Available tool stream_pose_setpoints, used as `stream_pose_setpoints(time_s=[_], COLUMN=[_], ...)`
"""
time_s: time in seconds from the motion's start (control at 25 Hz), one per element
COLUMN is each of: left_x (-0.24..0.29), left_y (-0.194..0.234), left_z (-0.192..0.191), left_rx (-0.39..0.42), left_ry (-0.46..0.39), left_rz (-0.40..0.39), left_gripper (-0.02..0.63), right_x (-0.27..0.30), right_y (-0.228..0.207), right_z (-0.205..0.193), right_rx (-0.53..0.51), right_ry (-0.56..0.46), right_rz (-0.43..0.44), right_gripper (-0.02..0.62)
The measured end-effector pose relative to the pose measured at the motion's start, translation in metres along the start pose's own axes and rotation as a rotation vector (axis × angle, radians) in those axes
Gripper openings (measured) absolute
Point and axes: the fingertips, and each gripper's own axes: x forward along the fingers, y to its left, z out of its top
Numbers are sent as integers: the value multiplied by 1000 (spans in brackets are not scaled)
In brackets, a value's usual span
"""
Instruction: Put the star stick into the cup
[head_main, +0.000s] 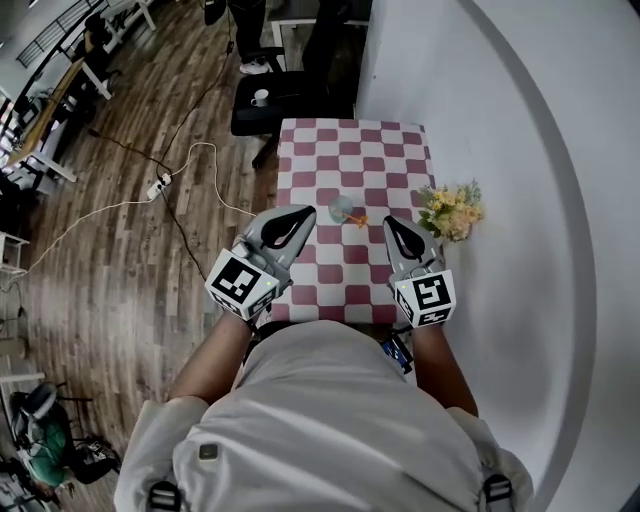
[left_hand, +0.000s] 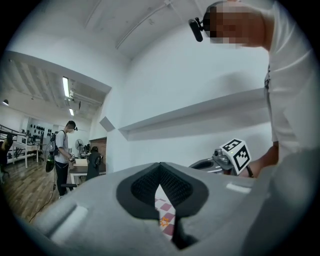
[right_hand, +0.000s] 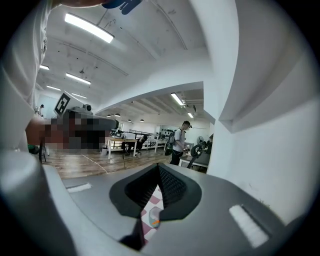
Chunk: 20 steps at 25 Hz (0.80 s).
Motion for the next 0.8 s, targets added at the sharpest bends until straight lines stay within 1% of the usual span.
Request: stream_pose_setpoints(time_s=[0.16, 0.4, 0.6, 0.8], left_x=[-11, -31, -50, -82], left_y=[-3, 0, 1, 7], left_z=[3, 2, -3, -8], left_rx=[9, 12, 3, -22], left_ry=[11, 11, 13, 24], left_rz=[25, 59, 50, 28], left_gripper=[2, 2, 2, 2], right_x=[-2, 0, -4, -10], right_y=[3, 18, 33, 60], right_z=[0, 0, 4, 6], right_rx=[12, 15, 23, 38], right_ry=[-3, -6, -13, 7], right_rz=[18, 50, 33, 3], right_gripper=[9, 9, 9, 9])
